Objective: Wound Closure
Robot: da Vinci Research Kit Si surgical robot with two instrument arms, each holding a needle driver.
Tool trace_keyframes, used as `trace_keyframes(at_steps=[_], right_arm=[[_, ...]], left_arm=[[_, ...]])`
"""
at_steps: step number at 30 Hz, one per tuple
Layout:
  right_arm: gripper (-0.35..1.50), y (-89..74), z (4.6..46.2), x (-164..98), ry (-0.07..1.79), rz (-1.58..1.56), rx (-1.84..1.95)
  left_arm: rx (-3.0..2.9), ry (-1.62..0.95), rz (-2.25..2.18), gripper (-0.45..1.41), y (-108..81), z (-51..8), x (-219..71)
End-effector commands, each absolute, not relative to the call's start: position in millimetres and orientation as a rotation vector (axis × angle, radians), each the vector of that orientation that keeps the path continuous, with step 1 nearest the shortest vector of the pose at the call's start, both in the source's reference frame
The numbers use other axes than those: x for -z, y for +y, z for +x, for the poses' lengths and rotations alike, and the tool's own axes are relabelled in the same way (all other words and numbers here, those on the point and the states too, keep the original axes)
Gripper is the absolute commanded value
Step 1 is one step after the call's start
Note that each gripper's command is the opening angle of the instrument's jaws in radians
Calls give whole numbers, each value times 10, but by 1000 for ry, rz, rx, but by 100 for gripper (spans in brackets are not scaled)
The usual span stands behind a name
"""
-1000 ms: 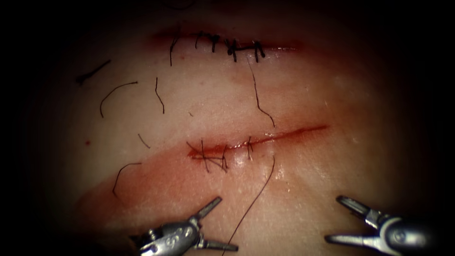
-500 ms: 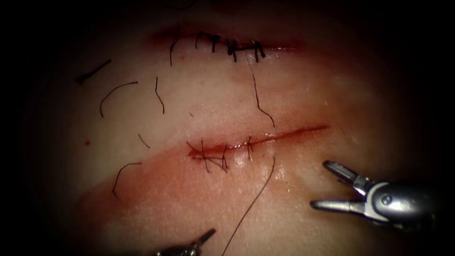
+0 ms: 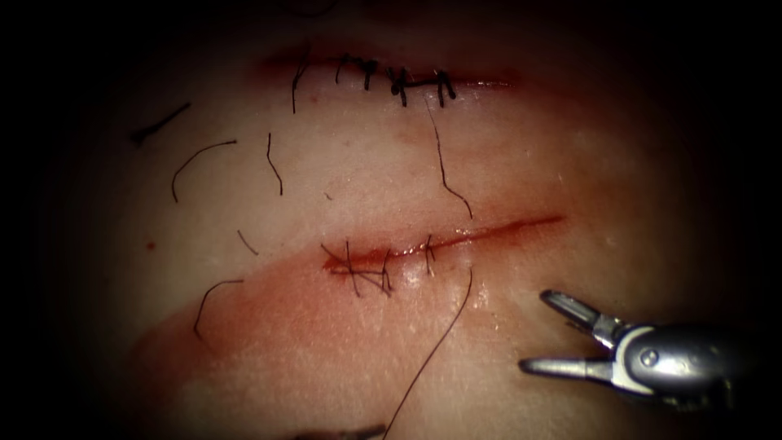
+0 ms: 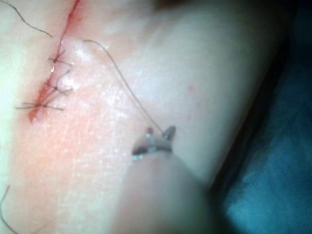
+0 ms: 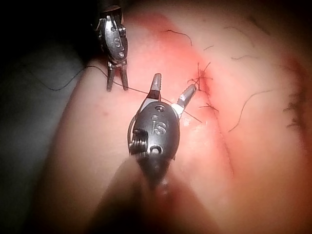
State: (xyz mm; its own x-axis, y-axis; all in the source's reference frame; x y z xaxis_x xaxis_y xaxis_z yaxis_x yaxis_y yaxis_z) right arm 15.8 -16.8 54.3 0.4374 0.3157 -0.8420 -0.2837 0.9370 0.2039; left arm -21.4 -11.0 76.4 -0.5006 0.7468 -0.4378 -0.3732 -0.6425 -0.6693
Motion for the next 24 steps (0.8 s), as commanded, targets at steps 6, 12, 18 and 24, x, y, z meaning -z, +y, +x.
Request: trace_keyframes(at_steps=[6, 12, 18, 24], right_arm=[[148, -179, 164, -541, 1058, 40, -372], [146, -173, 164, -544, 1055, 38, -370], [145, -157, 173, -558, 1047, 29, -372], [141, -122, 193, -595, 1021, 22, -349]], left_arm=[[-2185, -643, -935, -18, -99, -210, -778], [-2227, -559, -971, -45, -75, -208, -758], [-2273, -505, -1021, -45, -54, -211, -726], [-2331, -442, -1099, -45, -32, -220, -700]])
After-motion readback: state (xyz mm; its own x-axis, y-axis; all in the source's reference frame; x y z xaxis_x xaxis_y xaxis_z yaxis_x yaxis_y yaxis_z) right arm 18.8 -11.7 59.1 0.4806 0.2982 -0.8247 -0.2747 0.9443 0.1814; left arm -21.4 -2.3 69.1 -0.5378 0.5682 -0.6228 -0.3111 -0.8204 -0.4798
